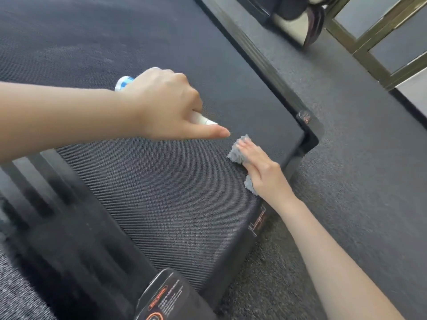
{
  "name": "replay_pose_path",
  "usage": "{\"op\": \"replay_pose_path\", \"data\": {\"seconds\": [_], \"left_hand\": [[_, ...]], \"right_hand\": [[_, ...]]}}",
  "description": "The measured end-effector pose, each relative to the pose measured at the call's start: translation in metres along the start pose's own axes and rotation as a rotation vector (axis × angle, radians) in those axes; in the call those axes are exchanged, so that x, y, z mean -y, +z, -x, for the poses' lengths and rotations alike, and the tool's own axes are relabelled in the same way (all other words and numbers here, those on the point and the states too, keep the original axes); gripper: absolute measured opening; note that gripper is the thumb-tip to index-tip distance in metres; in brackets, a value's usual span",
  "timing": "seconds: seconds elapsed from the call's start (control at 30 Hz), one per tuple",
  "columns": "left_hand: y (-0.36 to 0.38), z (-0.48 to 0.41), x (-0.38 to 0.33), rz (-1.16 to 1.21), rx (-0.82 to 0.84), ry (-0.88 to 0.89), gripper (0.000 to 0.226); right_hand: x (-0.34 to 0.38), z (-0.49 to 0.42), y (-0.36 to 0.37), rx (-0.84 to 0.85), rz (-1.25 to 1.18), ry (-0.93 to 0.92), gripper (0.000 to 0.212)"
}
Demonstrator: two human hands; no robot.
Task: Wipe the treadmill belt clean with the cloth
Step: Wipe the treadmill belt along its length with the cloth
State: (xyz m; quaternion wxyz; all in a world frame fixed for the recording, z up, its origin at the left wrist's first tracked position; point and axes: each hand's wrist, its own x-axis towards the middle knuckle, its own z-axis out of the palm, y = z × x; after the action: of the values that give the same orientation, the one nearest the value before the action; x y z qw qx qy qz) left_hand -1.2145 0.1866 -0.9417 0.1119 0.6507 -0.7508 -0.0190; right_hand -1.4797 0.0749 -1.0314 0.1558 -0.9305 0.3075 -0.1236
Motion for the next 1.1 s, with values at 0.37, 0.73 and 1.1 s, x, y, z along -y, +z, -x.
{"op": "replay_pose_path", "data": {"seconds": [0.37, 0.73, 1.1], "left_hand": [[0.016, -0.02, -0.014, -0.019, 0.011, 0.033, 0.08], [0.033, -0.042, -0.012, 0.027, -0.025, 0.029, 0.093], [0.029, -0.042, -0.016, 0.062, -0.031, 0.037, 0.087]], "right_hand": [[-0.072, -0.03, -0.031, -0.106, 0.01, 0.279, 0.041], [-0.141, -0.048, -0.06, -0.164, 0.088, 0.553, 0.04], [-0.132, -0.052, -0.059, -0.16, 0.143, 0.696, 0.039]]}}
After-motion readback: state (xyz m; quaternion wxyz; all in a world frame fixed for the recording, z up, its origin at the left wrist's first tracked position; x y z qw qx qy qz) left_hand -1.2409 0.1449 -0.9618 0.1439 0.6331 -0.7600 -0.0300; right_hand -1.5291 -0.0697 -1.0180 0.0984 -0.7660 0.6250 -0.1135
